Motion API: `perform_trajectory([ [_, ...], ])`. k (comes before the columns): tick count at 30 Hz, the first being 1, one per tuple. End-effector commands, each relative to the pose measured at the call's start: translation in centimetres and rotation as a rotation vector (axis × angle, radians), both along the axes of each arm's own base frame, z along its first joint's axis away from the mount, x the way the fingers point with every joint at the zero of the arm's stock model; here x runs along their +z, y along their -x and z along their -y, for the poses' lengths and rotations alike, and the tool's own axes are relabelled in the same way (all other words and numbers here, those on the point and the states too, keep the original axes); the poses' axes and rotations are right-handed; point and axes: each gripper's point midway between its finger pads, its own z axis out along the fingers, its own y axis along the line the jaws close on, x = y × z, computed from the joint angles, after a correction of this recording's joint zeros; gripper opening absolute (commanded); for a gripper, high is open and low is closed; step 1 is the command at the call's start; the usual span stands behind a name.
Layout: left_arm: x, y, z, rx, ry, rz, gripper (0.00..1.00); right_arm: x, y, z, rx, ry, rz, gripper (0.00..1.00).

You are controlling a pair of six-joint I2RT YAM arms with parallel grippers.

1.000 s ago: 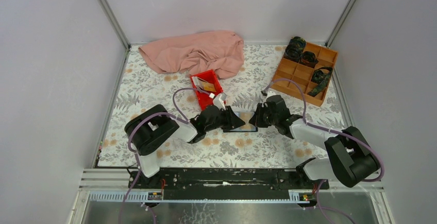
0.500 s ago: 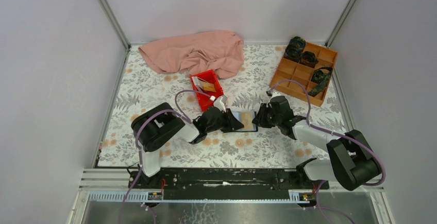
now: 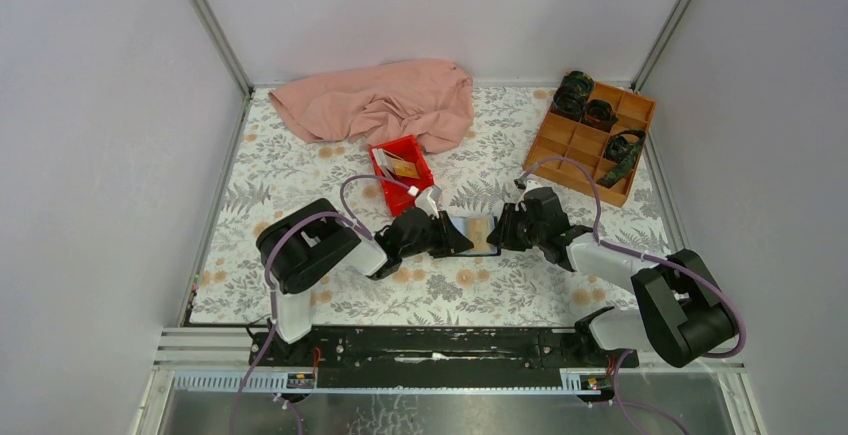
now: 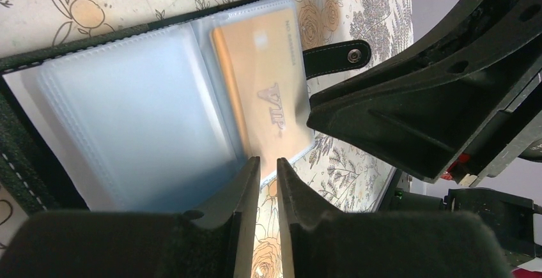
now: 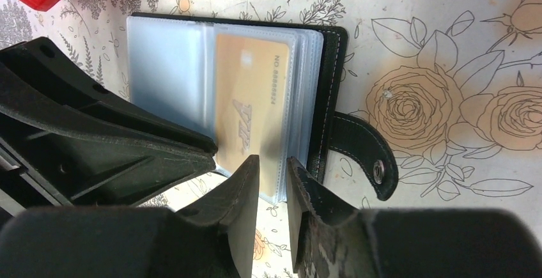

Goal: Take the credit cards out of the card holder

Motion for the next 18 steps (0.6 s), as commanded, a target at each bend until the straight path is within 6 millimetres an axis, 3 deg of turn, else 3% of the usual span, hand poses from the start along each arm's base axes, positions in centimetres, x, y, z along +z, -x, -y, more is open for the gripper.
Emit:
perform_trajectory([
  [1, 0.1, -0.5, 0.3, -0.01, 0.013, 0.019, 0.23, 1.3, -0.5, -1.1, 0.035, -0.059, 0.042, 0.29],
  [8, -0.1, -0.4, 0.0, -0.005, 0.007, 0.02, 0.23, 1.8, -0.6, -1.5, 0.056, -0.078, 0.048, 0.27],
  [18, -0.2, -0.3, 0.1, -0.011, 0.015, 0.014, 0.23, 2.4, -0.5, -1.8, 0.069, -0.091, 0.055, 0.01],
])
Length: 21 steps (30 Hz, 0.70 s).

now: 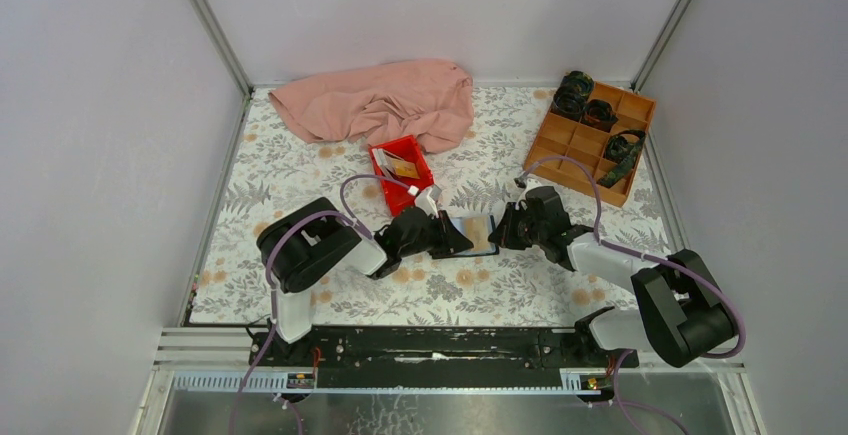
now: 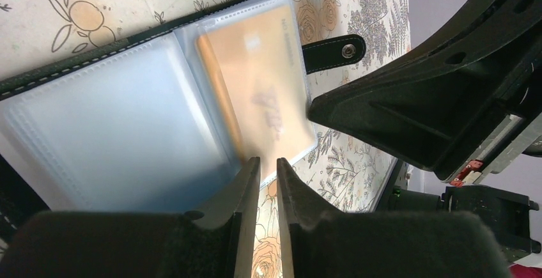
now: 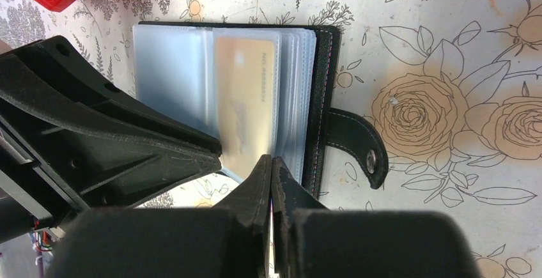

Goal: Take the credit cards out of the card holder

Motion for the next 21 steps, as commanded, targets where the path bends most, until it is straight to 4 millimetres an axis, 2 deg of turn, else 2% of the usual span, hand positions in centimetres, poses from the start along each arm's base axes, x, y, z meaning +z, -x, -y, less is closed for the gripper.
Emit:
perform_trajectory([
  [1, -0.3, -0.2, 0.1, -0.004, 0.007, 0.013, 0.23, 2.2, -0.5, -1.3, 0.044, -0.065, 0.053, 0.0],
  [10, 0.1, 0.0, 0.1, -0.011, 0.03, 0.017, 0.23, 3.9, -0.3, -1.4, 0.051, -0.088, 0.081, 0.0],
  [17, 1.0, 0.2, -0.1, -0.01, 0.044, 0.028, 0.35, 4.4, -0.2, -1.6, 0.059, -0.103, 0.086, 0.0],
  [21, 1.2, 0.3, -0.2, -0.01, 0.046, 0.034, 0.37, 4.6, -0.1, -1.7, 0.065, -0.108, 0.086, 0.0],
])
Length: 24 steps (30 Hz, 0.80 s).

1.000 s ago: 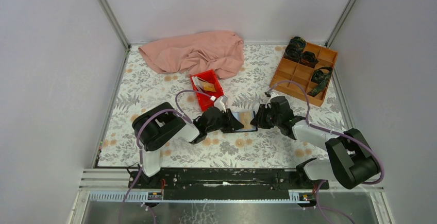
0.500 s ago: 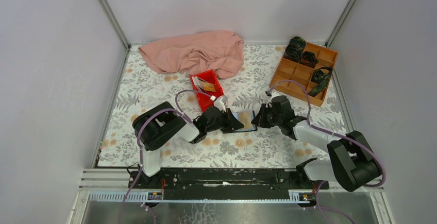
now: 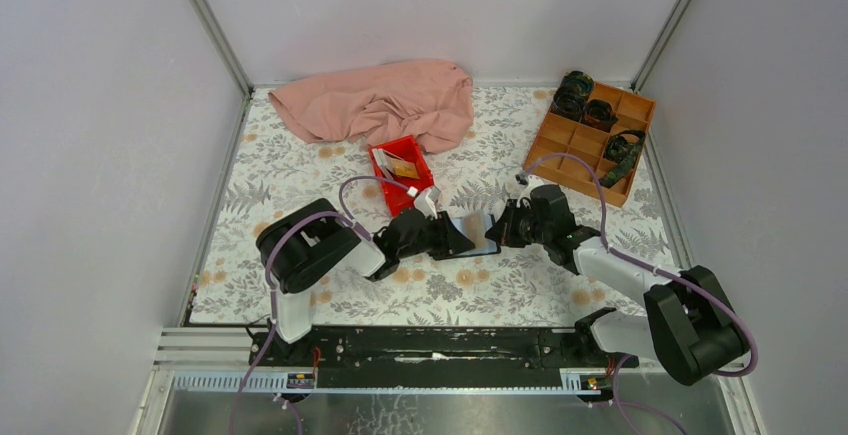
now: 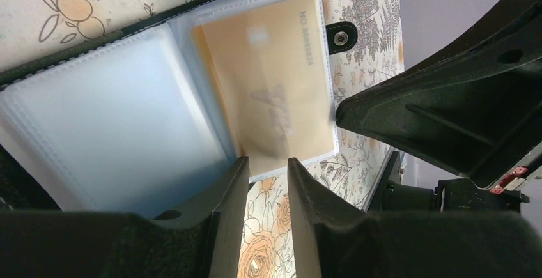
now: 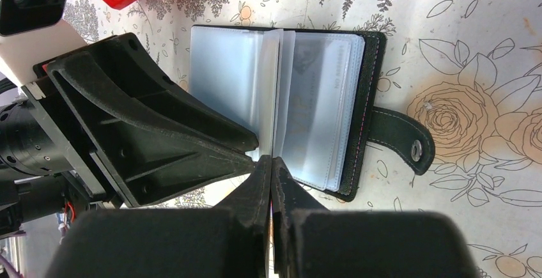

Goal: Take the credit cards out of the card holder

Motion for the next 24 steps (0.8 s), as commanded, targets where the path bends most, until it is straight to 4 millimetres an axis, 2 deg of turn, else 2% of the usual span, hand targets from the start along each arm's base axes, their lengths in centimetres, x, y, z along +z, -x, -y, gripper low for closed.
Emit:
perform_trajectory([
  [1, 0.9, 0.0, -0.2, -0.001, 0.022, 0.032, 0.37, 2.0, -0.3, -0.9, 0.026, -0.042, 0.033, 0.0],
  [12, 0.7, 0.2, -0.3, -0.009, 0.032, 0.032, 0.37, 3.2, 0.3, -2.4, 0.082, -0.056, 0.052, 0.0],
  [16, 0.8, 0.4, -0.7, 0.002, 0.036, 0.031, 0.28, 2.6, 0.0, -2.1, 0.058, -0.021, 0.048, 0.0],
  [17, 0.8, 0.4, -0.8, 0.008, 0.034, 0.032, 0.22, 2.4, -0.2, -1.8, 0.042, 0.001, 0.045, 0.07],
  [19, 0.6, 0.5, -1.0, 0.007, 0.022, 0.032, 0.02, 1.8, -0.7, -1.0, 0.004, 0.046, 0.043, 0.3],
  [22, 0.3, 0.4, -1.3, 0.01, 0.002, 0.033, 0.0, 1.2, -1.1, -0.2, -0.026, 0.086, 0.042, 0.43],
  [24, 0.1, 0.4, -1.3, 0.01, 0.0, 0.03, 0.0, 0.9, -1.2, 0.2, -0.04, 0.099, 0.037, 0.45],
])
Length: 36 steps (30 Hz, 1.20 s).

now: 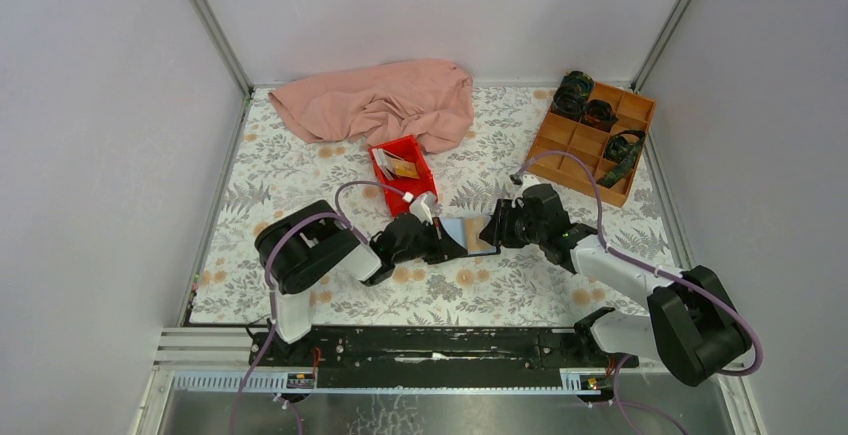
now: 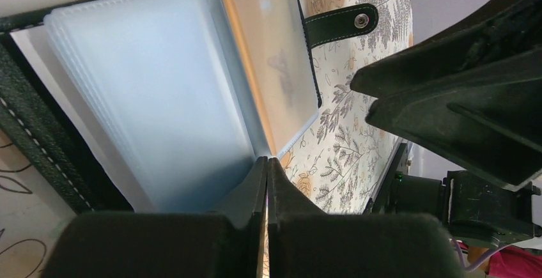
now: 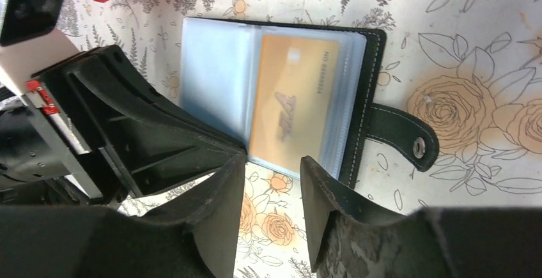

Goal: Take the credit cards out of the card holder

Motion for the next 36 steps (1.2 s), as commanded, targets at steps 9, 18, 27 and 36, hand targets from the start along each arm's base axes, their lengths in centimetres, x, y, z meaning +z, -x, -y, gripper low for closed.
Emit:
perform_trajectory([
  [9, 0.0, -1.0, 0.1, 0.009, 0.004, 0.009, 0.0, -0.7, -1.4, 1.5, -0.072, 0.057, -0.002, 0.42],
  [18, 1.1, -0.6, 0.7, -0.025, 0.062, 0.012, 0.0, -0.9, -1.0, 0.7, -0.033, 0.02, -0.013, 0.4],
  [27, 6.7, -0.5, 0.9, -0.047, 0.122, 0.08, 0.19, -0.3, -1.7, 1.6, -0.1, 0.033, 0.017, 0.4],
  [36, 3.6, -2.8, 1.0, -0.023, 0.081, 0.038, 0.19, 0.0, -1.5, 1.5, -0.096, 0.022, 0.021, 0.4],
])
